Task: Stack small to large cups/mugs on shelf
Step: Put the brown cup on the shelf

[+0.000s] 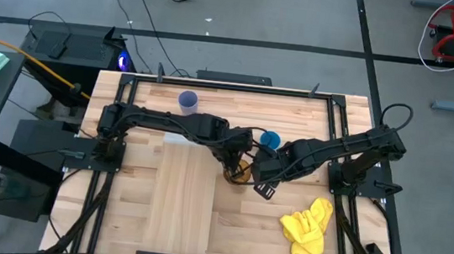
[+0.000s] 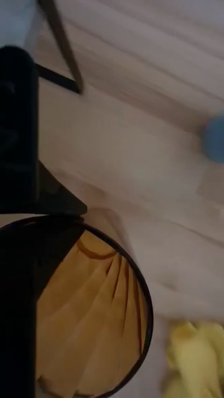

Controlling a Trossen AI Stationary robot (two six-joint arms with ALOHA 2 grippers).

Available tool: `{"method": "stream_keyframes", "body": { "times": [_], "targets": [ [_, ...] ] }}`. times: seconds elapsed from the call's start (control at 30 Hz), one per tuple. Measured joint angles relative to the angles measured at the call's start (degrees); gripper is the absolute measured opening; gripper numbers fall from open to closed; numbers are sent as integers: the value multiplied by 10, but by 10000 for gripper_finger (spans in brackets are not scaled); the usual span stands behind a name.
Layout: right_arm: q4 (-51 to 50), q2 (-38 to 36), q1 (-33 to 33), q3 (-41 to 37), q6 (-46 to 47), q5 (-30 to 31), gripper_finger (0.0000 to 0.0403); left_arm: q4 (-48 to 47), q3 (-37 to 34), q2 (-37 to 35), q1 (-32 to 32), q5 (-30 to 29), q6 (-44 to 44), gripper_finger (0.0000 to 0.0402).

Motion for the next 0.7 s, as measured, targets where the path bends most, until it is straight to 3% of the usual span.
{"method": "stream_keyframes", "body": {
  "times": [0.27,0.5,0.7],
  "targets": [
    [-37,-69,27,0,59,2,122,-96,137,0,0,-1,2,12],
    [-55,-151,58,0,127,63,122,-223,244,-1,-2,-22,3,12],
    [-59,-184,64,0,136,93,122,-294,265,-12,-3,-32,-12,14]
  ]
}}
